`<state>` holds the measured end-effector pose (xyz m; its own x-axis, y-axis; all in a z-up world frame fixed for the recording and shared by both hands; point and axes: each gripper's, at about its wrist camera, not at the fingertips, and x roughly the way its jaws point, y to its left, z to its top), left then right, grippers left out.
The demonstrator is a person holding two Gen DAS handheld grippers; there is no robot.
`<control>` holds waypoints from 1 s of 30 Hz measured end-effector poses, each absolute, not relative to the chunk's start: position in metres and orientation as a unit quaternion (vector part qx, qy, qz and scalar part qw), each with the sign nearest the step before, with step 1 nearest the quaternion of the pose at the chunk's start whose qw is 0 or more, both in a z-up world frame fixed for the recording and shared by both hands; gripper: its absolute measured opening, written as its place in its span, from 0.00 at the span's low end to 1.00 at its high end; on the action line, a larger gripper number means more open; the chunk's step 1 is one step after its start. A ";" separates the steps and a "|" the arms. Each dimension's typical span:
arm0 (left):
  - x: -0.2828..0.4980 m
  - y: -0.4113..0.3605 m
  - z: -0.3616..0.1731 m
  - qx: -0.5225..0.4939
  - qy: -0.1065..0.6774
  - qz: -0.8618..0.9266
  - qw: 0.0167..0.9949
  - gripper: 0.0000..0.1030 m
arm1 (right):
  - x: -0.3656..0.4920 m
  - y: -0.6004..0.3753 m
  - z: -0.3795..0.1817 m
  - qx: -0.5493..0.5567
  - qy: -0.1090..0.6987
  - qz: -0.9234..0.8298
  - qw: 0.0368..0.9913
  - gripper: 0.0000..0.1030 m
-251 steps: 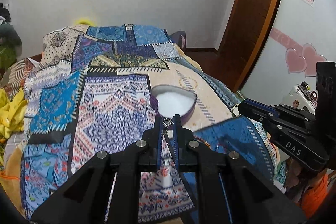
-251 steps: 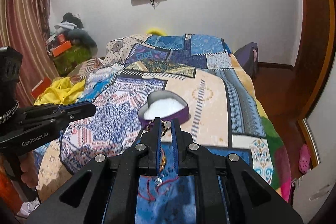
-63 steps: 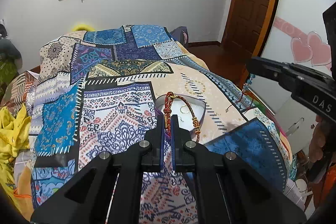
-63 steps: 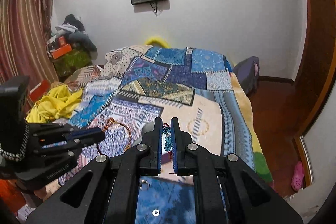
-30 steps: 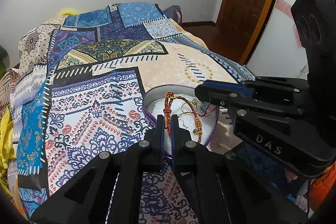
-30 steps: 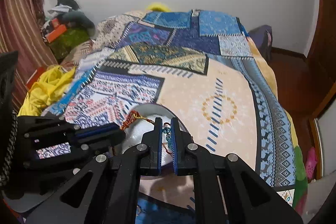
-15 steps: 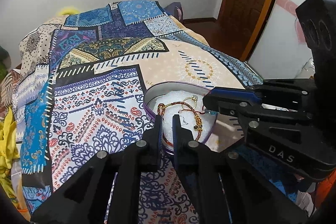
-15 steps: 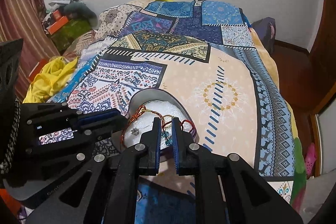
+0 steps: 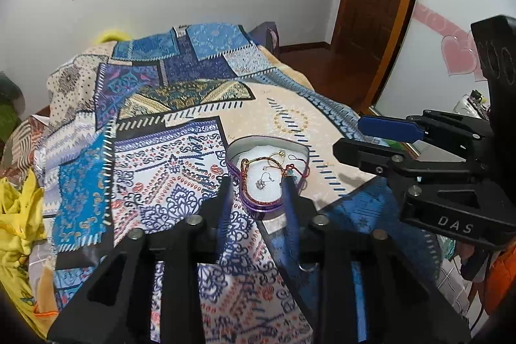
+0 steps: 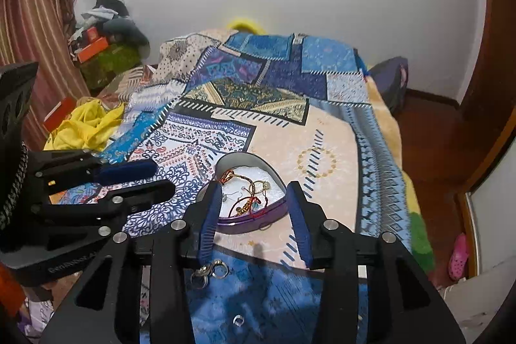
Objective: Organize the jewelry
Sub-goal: 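Move both tools back to the remaining rings and pendant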
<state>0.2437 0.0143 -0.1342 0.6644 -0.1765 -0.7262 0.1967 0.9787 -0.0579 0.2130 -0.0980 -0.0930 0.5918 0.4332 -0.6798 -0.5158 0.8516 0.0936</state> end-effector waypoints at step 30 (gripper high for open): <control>0.174 0.011 -0.176 0.002 0.440 -0.111 0.891 0.47 | 0.144 -0.119 -0.173 -0.067 0.442 0.245 0.860 0.37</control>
